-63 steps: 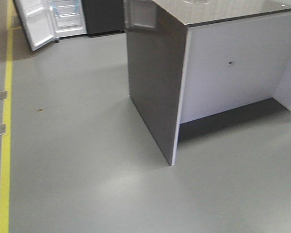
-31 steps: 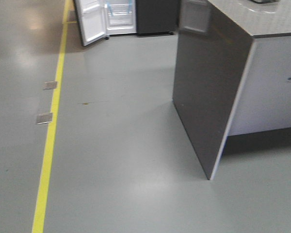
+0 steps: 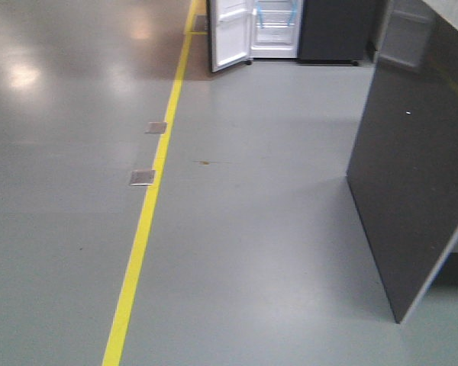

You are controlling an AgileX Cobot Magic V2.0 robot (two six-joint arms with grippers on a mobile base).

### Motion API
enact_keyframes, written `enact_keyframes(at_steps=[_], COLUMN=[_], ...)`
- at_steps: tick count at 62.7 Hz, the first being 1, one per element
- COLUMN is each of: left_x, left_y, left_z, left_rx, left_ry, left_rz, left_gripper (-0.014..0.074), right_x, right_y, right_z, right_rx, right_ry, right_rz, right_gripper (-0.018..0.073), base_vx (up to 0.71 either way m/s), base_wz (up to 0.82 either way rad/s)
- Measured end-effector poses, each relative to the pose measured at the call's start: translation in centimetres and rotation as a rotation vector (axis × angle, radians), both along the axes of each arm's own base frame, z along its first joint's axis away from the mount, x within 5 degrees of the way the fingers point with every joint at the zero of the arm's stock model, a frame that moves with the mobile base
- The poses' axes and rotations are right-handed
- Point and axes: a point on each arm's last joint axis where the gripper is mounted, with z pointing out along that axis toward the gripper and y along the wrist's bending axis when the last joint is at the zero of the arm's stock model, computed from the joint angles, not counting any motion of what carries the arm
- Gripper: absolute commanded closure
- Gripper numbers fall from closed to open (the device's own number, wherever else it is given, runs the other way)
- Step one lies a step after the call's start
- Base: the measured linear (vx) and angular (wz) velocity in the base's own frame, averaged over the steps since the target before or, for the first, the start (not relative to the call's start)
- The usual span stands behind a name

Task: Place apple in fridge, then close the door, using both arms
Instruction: 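Drive the base toward the open refrigerator holding the apple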

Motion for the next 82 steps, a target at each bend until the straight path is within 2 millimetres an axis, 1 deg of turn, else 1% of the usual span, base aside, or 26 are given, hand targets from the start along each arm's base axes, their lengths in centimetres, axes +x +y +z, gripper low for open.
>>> enact_keyframes(at_steps=[18,37,82], left_x=[0.00,0.00,0.00], left_y=[0.00,0.00,0.00], left_z=[0.00,0.00,0.00], left_rx=[0.000,0.000,0.000], left_ry=[0.000,0.000,0.000], left_rz=[0.000,0.000,0.000], left_gripper=[0.0603,0.0603,0.0603], right_x=[0.00,0.00,0.00], right_y=[0.00,0.00,0.00], right_z=[0.00,0.00,0.00], right_rx=[0.000,0.000,0.000], right_ry=[0.000,0.000,0.000], right_rz=[0.000,0.000,0.000], right_gripper=[0.0239,0.0239,0.0239], base_vx=[0.13,0.15,0.20], base_wz=[0.27,0.11,-0.09])
